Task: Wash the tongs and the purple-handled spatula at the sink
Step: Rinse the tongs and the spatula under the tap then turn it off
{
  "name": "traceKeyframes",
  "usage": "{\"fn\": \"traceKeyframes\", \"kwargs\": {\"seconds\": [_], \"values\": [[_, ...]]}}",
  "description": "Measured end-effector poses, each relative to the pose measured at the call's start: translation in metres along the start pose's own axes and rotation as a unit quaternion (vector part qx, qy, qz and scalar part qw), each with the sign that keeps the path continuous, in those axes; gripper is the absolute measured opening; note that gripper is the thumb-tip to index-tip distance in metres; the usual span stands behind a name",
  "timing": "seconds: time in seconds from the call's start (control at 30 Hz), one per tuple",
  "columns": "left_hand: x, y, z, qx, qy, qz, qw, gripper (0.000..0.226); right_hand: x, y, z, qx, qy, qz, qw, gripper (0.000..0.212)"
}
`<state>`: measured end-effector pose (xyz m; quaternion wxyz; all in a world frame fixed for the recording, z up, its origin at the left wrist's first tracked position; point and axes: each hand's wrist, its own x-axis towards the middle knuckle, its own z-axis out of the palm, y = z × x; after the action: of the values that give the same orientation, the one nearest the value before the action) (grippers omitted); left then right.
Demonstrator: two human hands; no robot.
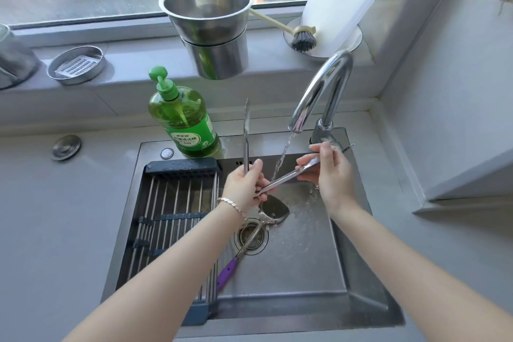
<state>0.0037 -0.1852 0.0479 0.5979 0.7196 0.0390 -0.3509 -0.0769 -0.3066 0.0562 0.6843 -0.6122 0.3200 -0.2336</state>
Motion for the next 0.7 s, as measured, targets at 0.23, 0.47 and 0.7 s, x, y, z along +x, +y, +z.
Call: {"fn": "traceKeyframes", "kwargs": {"seconds": [0.23,0.47,0.7], "values": [[-0.005,-0.011,-0.051,-0.001,0.083,0.007,0.997,0.038,-0.005,-0.005,0.052,-0.052,-0.103,-0.019,0.993,0.029],[-0.011,-0.009,-0.048,-0.012,0.016,-0.042,0.999,0.021,0.011,-0.008,0.047,-0.107,-0.084,0.131,0.982,0.031],[-0.009,0.014,-0.004,-0.034,-0.1,-0.113,0.988,0.012,0.008,0.033,-0.015,-0.043,0.012,0.4,0.915,0.023]]}}
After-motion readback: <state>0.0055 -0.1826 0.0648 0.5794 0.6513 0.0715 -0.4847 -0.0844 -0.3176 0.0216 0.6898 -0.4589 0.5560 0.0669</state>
